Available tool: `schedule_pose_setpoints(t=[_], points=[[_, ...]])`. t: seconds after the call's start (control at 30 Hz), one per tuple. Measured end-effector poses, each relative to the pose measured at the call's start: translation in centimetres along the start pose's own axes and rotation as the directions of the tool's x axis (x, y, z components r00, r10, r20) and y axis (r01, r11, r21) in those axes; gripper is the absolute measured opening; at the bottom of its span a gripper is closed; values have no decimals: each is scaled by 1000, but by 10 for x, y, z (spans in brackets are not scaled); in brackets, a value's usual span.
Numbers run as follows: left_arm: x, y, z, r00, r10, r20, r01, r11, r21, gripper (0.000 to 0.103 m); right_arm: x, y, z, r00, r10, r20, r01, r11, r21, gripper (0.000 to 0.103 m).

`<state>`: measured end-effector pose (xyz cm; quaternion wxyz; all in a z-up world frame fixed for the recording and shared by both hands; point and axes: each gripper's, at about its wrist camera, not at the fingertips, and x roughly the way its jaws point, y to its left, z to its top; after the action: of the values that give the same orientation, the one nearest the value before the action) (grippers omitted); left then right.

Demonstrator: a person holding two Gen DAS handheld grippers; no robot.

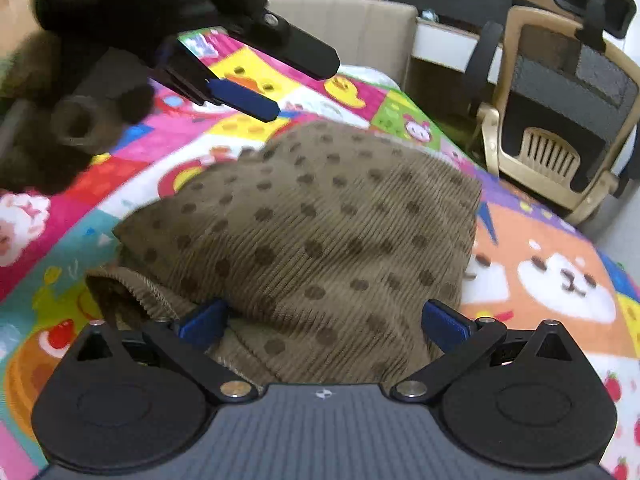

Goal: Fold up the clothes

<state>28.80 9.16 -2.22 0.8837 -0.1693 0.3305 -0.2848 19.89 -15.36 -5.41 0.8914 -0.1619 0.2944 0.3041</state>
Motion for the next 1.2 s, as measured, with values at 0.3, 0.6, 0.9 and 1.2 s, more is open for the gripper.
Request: schedule_pose_setpoints(t=[0.3, 0.6, 0.9, 1.2], points=[[31, 59, 19, 999, 50, 4, -48, 973, -226, 99, -11, -57, 54, 990, 9, 141, -21, 996, 85, 103], [39, 72, 6, 990, 131, -58, -139, 977, -159, 99, 8, -25, 30, 999, 13, 30, -11, 996, -83, 103], [22, 62, 16, 978, 208, 12, -206, 975, -83, 99, -9, -63, 58, 991, -37, 126, 34, 999, 24, 103], [46, 73, 14, 960, 277, -50, -280, 958, -67, 103, 100, -120, 43, 957, -272, -98, 287, 935, 208, 103]])
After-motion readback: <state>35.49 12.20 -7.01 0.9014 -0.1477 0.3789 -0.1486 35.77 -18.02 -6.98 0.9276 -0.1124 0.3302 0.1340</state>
